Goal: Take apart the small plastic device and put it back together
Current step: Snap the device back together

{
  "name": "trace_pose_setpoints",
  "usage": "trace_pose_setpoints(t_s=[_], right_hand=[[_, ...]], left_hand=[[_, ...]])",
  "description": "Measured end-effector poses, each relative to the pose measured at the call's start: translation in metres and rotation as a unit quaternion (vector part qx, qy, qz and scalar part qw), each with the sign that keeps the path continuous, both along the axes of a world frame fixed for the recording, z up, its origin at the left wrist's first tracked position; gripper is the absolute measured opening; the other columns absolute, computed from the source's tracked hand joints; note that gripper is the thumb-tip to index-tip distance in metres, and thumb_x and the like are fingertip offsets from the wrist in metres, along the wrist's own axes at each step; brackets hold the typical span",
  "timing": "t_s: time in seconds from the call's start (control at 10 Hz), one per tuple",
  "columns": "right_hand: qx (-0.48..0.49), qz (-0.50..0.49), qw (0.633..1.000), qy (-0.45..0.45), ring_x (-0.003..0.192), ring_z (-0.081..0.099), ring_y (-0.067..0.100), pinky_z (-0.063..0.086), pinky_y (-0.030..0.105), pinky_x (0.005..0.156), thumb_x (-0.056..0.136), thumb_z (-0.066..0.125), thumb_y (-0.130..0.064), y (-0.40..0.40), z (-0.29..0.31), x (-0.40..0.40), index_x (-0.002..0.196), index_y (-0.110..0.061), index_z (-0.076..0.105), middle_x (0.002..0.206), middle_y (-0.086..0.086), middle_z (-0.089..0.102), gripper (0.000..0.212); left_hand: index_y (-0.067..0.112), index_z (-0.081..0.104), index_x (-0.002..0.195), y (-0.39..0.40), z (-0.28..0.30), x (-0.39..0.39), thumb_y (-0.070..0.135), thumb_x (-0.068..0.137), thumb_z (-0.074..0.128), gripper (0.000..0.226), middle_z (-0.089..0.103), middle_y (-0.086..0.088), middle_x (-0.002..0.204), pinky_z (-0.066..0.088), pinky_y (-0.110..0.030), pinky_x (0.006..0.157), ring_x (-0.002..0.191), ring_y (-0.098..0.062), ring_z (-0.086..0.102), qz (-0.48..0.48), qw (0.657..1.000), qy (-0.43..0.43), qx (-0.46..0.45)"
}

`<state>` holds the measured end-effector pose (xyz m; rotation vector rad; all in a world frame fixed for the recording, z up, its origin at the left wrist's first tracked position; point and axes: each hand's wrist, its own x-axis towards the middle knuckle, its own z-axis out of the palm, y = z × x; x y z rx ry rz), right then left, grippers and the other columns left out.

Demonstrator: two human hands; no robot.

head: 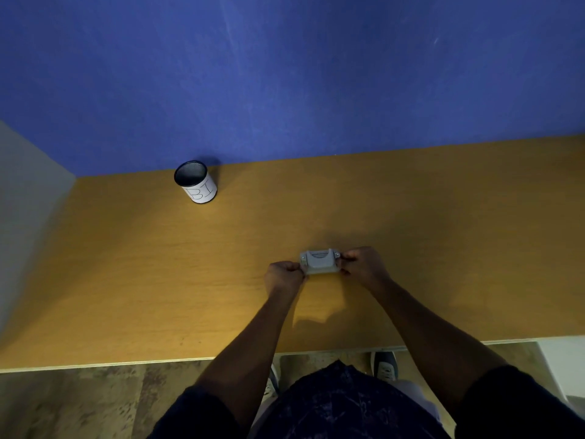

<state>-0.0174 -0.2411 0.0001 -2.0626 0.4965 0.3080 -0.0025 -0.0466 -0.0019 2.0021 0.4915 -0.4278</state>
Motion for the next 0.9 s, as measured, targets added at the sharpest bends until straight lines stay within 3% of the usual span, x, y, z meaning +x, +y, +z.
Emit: trace_pose_setpoints(t_s=[0.1, 0.2, 0.3, 0.4, 0.5, 0.6, 0.8, 0.9], right_hand=[[-0.065, 0.024, 0.998, -0.006, 0.062, 0.058, 0.014, 0.038, 0.025, 0.052, 0.087, 0.072, -0.017, -0.001, -0.003, -0.002, 0.080, -0.002, 0.077, 0.067, 0.012, 0.068, 0.017], [-0.108, 0.034, 0.994, 0.008, 0.066, 0.059, 0.018, 0.037, 0.027, 0.057, 0.087, 0.070, -0.018, -0.001, -0.006, -0.002, 0.082, 0.001, 0.078, 0.075, 0.020, 0.071, 0.020], [-0.137, 0.042, 0.990, 0.018, 0.071, 0.065, 0.021, 0.037, 0.023, 0.056, 0.088, 0.069, -0.016, 0.001, -0.006, -0.003, 0.088, -0.003, 0.079, 0.079, 0.015, 0.074, 0.017], [-0.161, 0.043, 0.986, 0.027, 0.074, 0.065, 0.019, 0.039, 0.023, 0.060, 0.089, 0.067, -0.017, 0.004, -0.007, -0.004, 0.094, -0.004, 0.079, 0.090, 0.016, 0.076, 0.018], [-0.195, 0.051, 0.979, 0.035, 0.090, 0.071, 0.027, 0.052, 0.030, 0.068, 0.093, 0.062, -0.022, 0.008, -0.006, -0.002, 0.105, -0.005, 0.077, 0.101, 0.015, 0.076, 0.026], [-0.242, 0.071, 0.967, 0.041, 0.097, 0.070, 0.029, 0.056, 0.034, 0.079, 0.097, 0.056, -0.026, 0.011, -0.006, -0.003, 0.112, -0.004, 0.073, 0.108, 0.015, 0.074, 0.032], [-0.276, 0.087, 0.957, 0.026, 0.093, 0.071, 0.027, 0.056, 0.032, 0.075, 0.098, 0.054, -0.024, 0.015, -0.006, -0.005, 0.110, -0.004, 0.074, 0.106, 0.014, 0.074, 0.030], [-0.280, 0.088, 0.956, 0.002, 0.088, 0.069, 0.028, 0.051, 0.031, 0.068, 0.098, 0.052, -0.025, 0.011, -0.006, -0.009, 0.104, -0.005, 0.075, 0.100, 0.014, 0.074, 0.031]], left_hand=[[0.011, 0.082, 0.079, -0.003, -0.002, 0.002, 0.013, 0.079, 0.079, 0.004, 0.079, -0.011, 0.076, 0.063, -0.038, 0.074, 0.079, -0.025, 0.077, -0.045, 0.998, 0.005, 0.040], [0.008, 0.082, 0.079, -0.007, -0.005, 0.002, 0.010, 0.079, 0.080, 0.003, 0.080, -0.014, 0.081, 0.063, -0.039, 0.078, 0.081, -0.026, 0.077, -0.053, 0.997, 0.017, 0.051], [0.008, 0.081, 0.079, -0.008, -0.005, 0.004, 0.006, 0.076, 0.081, 0.004, 0.080, -0.014, 0.085, 0.064, -0.040, 0.079, 0.083, -0.025, 0.077, -0.044, 0.997, 0.025, 0.060], [0.009, 0.081, 0.078, -0.009, -0.005, 0.008, 0.004, 0.073, 0.082, 0.007, 0.080, -0.013, 0.086, 0.064, -0.038, 0.079, 0.084, -0.025, 0.077, -0.046, 0.996, 0.033, 0.074], [0.010, 0.082, 0.080, -0.010, -0.005, 0.009, 0.007, 0.075, 0.082, 0.006, 0.080, -0.009, 0.086, 0.064, -0.037, 0.080, 0.084, -0.022, 0.077, -0.044, 0.995, 0.031, 0.080], [0.010, 0.083, 0.081, -0.010, -0.005, 0.008, 0.005, 0.075, 0.081, 0.009, 0.080, -0.006, 0.086, 0.064, -0.035, 0.079, 0.082, -0.020, 0.076, -0.049, 0.995, 0.027, 0.084], [0.012, 0.083, 0.077, -0.009, -0.005, 0.010, 0.003, 0.072, 0.079, 0.011, 0.080, -0.005, 0.083, 0.062, -0.030, 0.073, 0.080, -0.019, 0.076, -0.076, 0.992, 0.021, 0.094], [0.014, 0.083, 0.084, -0.003, -0.002, 0.005, 0.012, 0.079, 0.072, 0.013, 0.080, -0.007, 0.086, 0.063, -0.033, 0.073, 0.083, -0.023, 0.076, -0.101, 0.989, -0.006, 0.107]])
